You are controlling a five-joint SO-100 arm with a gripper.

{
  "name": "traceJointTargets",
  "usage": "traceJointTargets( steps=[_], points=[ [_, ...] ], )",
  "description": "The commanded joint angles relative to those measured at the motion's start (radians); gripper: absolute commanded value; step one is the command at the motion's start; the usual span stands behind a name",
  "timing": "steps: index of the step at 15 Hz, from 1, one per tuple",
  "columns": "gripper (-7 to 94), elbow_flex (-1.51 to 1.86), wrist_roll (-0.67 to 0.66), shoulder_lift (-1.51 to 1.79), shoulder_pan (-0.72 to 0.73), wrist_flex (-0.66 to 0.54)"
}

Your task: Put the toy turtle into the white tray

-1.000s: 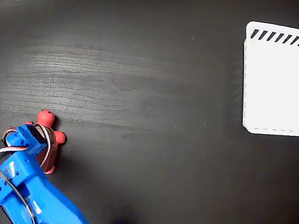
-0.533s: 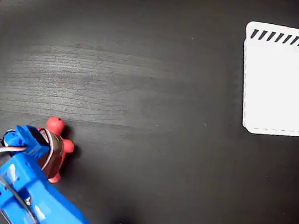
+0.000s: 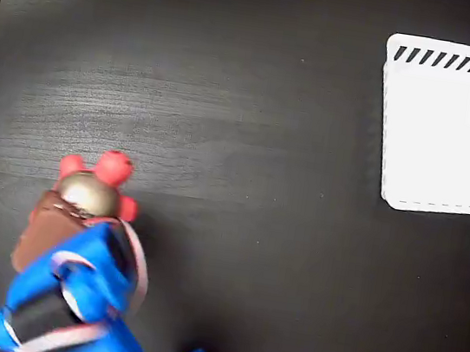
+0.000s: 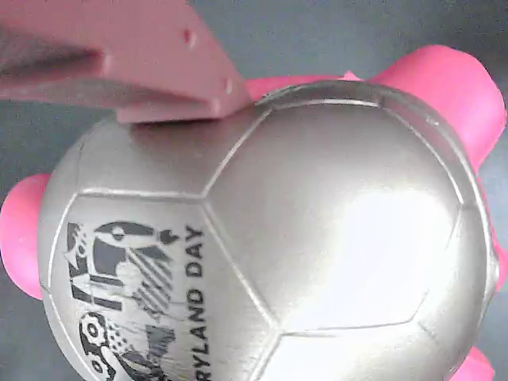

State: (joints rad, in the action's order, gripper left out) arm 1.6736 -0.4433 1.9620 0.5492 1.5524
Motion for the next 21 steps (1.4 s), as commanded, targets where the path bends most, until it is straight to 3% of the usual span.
traceJointTargets(
  steps=[1,5,8,13,17,21],
  points=[
    [0,-0.117,0.049,0.078,-0.153,0.034],
    [0,-0.446,0.074,-0.158,-0.483,0.118],
    [0,-0.746,0.181,-0.387,-0.703,0.172],
    [0,-1.069,0.333,-0.742,-0.989,0.146],
    [0,-1.310,0.426,-0.991,-1.127,0.106],
    [0,-1.543,0.454,-1.229,-1.166,0.104]
  ],
)
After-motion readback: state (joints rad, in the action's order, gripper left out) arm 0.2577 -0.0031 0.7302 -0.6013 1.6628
